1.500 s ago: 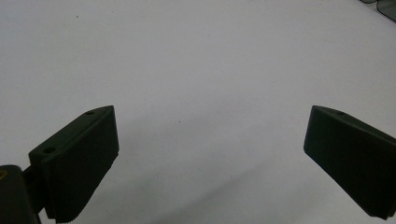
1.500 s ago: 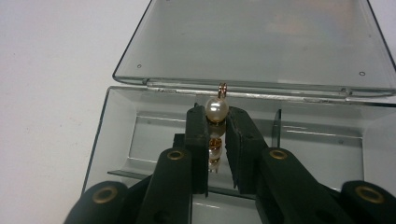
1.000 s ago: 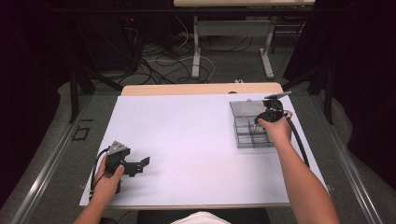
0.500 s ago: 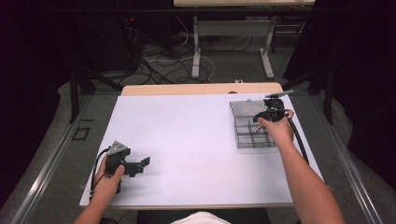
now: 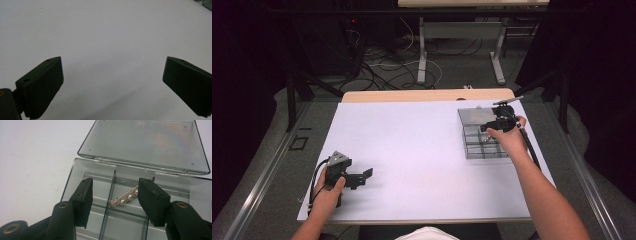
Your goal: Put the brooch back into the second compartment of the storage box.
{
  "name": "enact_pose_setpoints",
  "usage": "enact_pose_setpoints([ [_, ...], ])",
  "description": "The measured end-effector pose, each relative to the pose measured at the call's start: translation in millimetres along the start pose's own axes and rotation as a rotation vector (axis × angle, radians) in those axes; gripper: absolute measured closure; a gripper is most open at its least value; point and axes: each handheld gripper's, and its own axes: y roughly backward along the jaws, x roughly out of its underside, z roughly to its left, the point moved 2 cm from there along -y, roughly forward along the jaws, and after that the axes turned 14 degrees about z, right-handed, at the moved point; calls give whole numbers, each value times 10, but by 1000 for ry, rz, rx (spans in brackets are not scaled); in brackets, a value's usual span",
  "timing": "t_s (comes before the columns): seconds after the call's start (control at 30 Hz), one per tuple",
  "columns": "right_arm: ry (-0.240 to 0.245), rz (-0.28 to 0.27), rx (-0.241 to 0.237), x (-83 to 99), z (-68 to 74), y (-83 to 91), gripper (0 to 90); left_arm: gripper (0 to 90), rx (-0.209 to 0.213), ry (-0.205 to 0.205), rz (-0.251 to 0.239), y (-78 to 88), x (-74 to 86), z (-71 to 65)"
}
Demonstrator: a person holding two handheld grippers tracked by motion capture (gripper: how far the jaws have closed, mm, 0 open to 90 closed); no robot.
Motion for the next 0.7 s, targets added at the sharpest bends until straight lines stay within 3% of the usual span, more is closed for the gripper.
enact_pose_setpoints([
  [0.43,114,-30,0,99,153,155,371,32,0,0,0,-1,-1,0],
  [0.57,105,-51,-45,163,187,199,352,32,-1,0,1,1,-1,1],
  [0.7,140,-59,-41,226,220,247,325,32,5,5,0,-3,-2,-7],
])
